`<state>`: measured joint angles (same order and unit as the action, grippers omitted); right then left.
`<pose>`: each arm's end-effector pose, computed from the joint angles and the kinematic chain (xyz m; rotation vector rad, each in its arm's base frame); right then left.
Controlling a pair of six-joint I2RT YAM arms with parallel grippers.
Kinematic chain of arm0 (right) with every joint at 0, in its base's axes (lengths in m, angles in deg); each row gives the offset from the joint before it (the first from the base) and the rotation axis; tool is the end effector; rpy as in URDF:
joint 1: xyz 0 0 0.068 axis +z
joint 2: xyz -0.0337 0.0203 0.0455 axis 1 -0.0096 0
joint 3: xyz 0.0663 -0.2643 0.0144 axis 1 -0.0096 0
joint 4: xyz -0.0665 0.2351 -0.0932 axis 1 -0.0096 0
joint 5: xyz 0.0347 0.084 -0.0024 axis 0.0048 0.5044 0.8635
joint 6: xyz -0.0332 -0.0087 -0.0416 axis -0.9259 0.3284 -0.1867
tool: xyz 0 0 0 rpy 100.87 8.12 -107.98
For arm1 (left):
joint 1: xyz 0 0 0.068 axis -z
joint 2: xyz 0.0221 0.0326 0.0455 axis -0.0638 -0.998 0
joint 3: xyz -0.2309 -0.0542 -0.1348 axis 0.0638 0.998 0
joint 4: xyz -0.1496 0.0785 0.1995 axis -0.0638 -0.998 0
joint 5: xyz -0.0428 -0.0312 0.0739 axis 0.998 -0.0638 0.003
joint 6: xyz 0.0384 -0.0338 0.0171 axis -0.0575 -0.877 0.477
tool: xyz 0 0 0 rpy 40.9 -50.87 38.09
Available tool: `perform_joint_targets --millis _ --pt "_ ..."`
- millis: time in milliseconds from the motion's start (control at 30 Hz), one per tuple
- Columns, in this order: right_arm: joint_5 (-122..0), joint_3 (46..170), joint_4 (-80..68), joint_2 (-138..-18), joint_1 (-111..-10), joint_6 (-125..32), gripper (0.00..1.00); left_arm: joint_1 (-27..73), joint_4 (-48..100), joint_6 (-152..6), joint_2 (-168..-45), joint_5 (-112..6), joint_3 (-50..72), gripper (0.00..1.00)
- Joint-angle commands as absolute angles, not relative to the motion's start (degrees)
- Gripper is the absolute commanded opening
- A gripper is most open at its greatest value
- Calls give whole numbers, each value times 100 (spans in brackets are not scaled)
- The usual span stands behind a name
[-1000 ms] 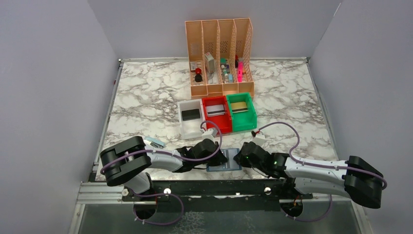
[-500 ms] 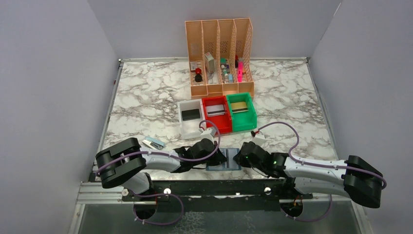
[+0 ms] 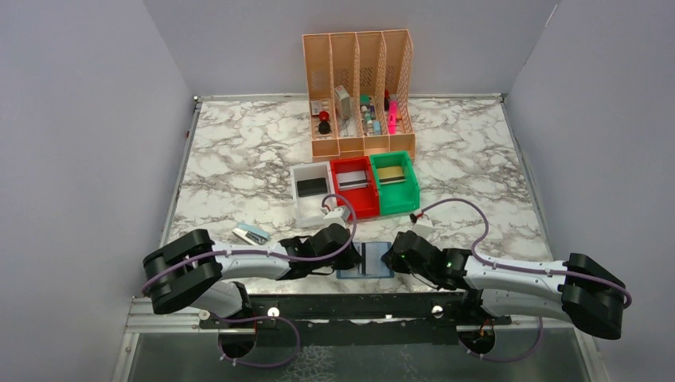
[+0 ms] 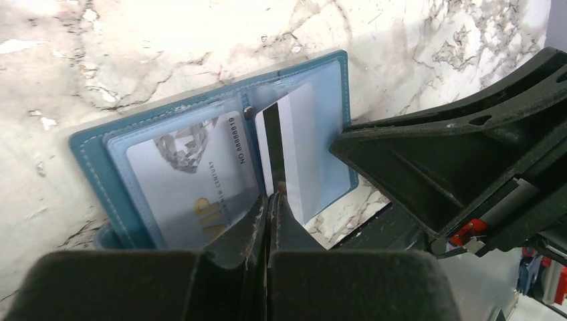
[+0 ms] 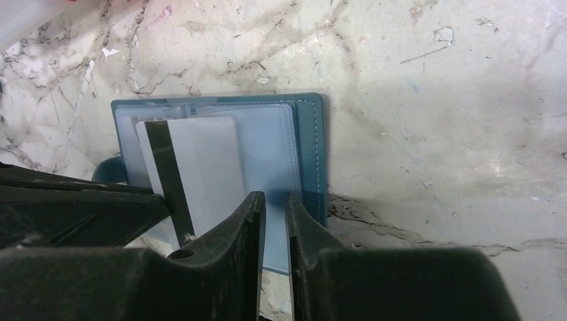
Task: Take the credit cards out of the card holder
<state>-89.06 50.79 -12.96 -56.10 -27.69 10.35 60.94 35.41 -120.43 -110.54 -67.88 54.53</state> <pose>0.0967 0.1532 0.1454 0.2075 2.4274 0.6122 0.1144 -0.2316 0.1507 0.0628 2.4630 -0.9572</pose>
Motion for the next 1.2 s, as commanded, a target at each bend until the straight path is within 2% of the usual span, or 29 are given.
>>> perform_joint_targets --millis 0,133,333,700,1033,1167 --pt "-8904 5163 -1798 -5658 -2759 881 23 6054 2992 -11825 -10706 -7152 5389 0" --pt "-8564 5572 -1920 -5384 -2764 250 24 6041 2914 -11623 -10621 -7048 5338 0" --pt "-8155 5784 -1648 -4915 -2757 -298 31 6043 2921 -11599 -10672 -7052 5321 0" --pt "-8222 5670 -983 -6211 -2757 191 35 6036 3071 -11546 -10761 -6945 5295 0" --pt "-8050 5313 -343 -6583 -2767 435 31 6040 3486 -11553 -10745 -6651 5397 20" --pt "-8050 5276 -365 -6592 -2783 502 30 6041 3612 -11546 -10865 -6513 5354 21"
